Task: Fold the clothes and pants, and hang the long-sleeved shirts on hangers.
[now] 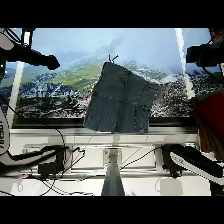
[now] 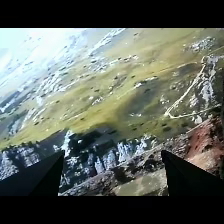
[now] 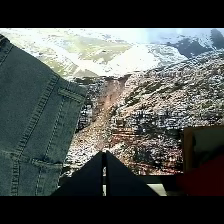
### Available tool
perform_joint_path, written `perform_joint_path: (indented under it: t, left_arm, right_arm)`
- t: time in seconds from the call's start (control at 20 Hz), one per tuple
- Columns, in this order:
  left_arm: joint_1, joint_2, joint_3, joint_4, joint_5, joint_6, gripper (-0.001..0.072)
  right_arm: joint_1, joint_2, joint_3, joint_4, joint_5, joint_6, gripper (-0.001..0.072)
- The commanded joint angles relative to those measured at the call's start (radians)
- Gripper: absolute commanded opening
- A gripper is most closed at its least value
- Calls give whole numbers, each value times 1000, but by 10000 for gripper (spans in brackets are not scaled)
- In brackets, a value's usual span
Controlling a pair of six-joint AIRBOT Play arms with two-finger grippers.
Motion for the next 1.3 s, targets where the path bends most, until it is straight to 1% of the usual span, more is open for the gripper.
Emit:
perform_joint_path:
  t: [0.0,0.45,0.6,0.8,0.9,0.95,1.0,1.1,1.2,1.25]
  left_arm:
    - [0,0,0,0,0,0,689]
    - [0,0,0,0,0,0,688]
    - [0,0,0,0,0,0,688]
    - [0,0,0,0,3,0,688]
    - [0,0,0,-23,18,0,689]
    - [0,0,0,-46,19,0,688]
    - [0,-2,0,-63,20,0,689]
    - [0,-14,0,-99,18,0,690]
    - [0,-27,0,-101,8,0,689]
    - [0,-33,0,-106,3,0,689]
  right_arm:
    - [1,0,0,0,0,0,42]
    - [1,0,0,0,-7,0,42]
    - [1,0,0,0,-81,-2,42]
    - [1,0,0,0,-125,-2,42]
    - [1,-2,0,-16,-208,-12,43]
    - [0,-6,0,-53,-252,-25,43]
    - [-3,-15,-3,-92,-273,-76,43]
    - [-61,-33,-38,-101,-239,-178,42]
    - [-171,-35,-140,-90,-186,-221,42]
    - [-240,-34,-209,-67,-193,-229,41]
